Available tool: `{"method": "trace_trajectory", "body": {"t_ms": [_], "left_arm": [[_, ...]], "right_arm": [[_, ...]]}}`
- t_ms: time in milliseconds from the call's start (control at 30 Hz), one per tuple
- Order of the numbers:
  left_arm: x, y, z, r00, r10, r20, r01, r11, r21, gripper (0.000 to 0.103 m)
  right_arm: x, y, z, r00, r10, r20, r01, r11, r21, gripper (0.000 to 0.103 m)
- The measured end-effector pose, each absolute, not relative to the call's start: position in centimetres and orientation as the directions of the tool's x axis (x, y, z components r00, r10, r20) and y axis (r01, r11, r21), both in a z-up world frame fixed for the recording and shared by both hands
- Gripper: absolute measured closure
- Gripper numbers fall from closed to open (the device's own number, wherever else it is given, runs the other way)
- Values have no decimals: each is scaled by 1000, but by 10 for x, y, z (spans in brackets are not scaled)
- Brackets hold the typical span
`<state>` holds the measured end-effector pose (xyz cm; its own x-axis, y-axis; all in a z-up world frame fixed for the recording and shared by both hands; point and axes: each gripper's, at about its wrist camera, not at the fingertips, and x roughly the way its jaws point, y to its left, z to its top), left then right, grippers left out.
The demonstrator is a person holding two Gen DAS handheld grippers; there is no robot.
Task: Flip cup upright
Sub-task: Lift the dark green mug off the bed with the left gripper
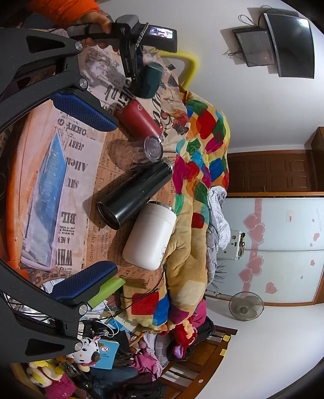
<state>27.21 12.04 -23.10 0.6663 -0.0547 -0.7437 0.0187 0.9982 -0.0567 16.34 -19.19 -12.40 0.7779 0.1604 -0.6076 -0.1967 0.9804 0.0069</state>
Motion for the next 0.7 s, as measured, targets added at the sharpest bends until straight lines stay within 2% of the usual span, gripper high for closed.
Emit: {"method": "trace_trajectory", "body": {"t_ms": [33,133,200,267,433,567,600,667,700], "left_arm": [[270,120,-229,656,-71,-751,30,997,-68,101],[270,119,-236,625,-57,-779,16,998,-61,100],[270,120,-242,607,-66,-792,15,997,-73,85],[269,122,-247,596,-73,-799,5,996,-87,56],[274,124,-237,644,-47,-764,-10,997,-70,39],[290,126,-227,666,-49,-745,-15,997,-80,34],[299,128,-223,672,-55,-739,-17,996,-90,30],[311,131,-221,676,-52,-735,-30,995,-98,6],[318,132,-220,682,-40,-730,-44,994,-96,6]], "right_arm": [[161,-192,-123,779,164,-605,-200,980,7,0],[157,-191,-123,778,167,-605,-208,978,2,0],[156,-191,-123,778,168,-605,-211,977,0,0],[156,-191,-124,777,167,-607,-214,977,-4,0],[159,-195,-125,777,157,-609,-207,978,-12,0],[164,-197,-128,776,149,-613,-196,980,-10,0],[165,-197,-130,774,147,-616,-195,981,-10,0],[166,-197,-133,771,145,-620,-193,981,-10,0],[167,-196,-134,769,144,-623,-193,981,-11,0]]}}
